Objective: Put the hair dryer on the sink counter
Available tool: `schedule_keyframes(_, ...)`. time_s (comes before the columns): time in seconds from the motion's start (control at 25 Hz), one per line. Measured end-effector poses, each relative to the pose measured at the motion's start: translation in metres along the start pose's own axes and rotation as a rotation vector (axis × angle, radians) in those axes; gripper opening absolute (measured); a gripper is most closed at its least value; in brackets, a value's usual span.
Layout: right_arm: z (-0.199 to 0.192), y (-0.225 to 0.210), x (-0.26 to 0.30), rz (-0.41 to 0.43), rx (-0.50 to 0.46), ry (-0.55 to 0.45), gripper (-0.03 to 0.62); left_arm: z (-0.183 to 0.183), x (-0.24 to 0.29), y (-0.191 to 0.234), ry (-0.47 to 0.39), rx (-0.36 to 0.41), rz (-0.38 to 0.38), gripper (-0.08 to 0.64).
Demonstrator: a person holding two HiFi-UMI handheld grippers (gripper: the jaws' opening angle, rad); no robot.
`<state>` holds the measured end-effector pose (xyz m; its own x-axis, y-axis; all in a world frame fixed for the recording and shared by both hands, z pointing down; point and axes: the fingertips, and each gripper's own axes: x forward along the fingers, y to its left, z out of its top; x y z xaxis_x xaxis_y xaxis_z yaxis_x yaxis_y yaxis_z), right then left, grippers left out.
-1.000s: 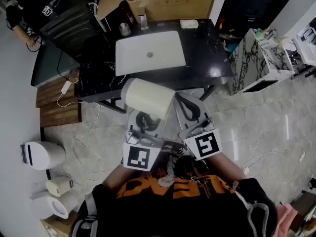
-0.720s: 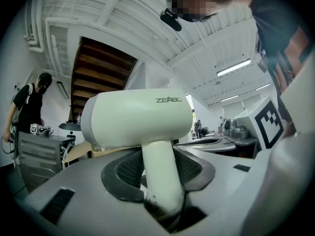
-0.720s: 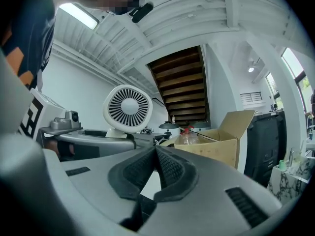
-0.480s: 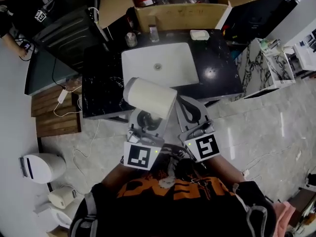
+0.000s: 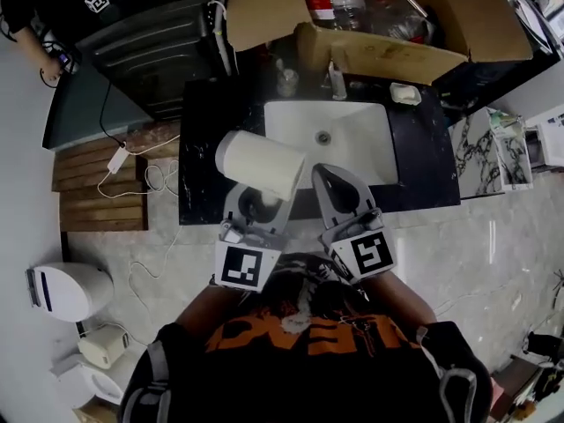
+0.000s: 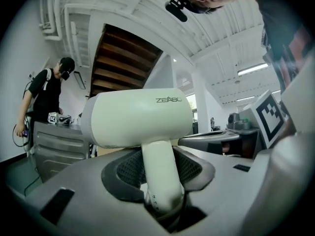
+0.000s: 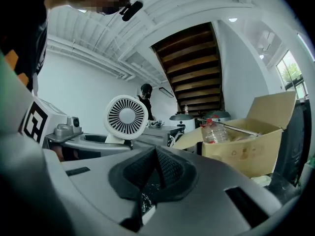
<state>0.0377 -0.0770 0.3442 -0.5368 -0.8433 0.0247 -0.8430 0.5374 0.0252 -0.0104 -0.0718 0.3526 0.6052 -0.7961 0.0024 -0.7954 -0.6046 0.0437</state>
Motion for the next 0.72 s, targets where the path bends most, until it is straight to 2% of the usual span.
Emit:
schedule_keyframes(0.28, -0.02, 0.02, 0.074, 0.041, -0.002, 0.065, 0.014, -0.024, 0.004, 0.083, 0.051, -0.038, 0.045, 0.183)
schedule_keyframes(0.4, -0.031, 0.023, 0.096, 0.059, -0.017, 0.093, 0.014, -0.027, 0.01, 0.103, 0.063, -0.039, 0.044, 0.183)
schedule_keyframes(0.52, -0.027, 0.026, 0.116, 0.058, 0.01, 0.071, 0.014, -0.034, 0.016, 0.119, 0.091, -0.045, 0.051, 0.183)
schedule_keyframes(0.72, -0.037, 0.011, 0.136, 0.063, 0.011, 0.085, 0.014, -0.048, 0.031, 0.134, 0.142, -0.03, 0.063, 0.183)
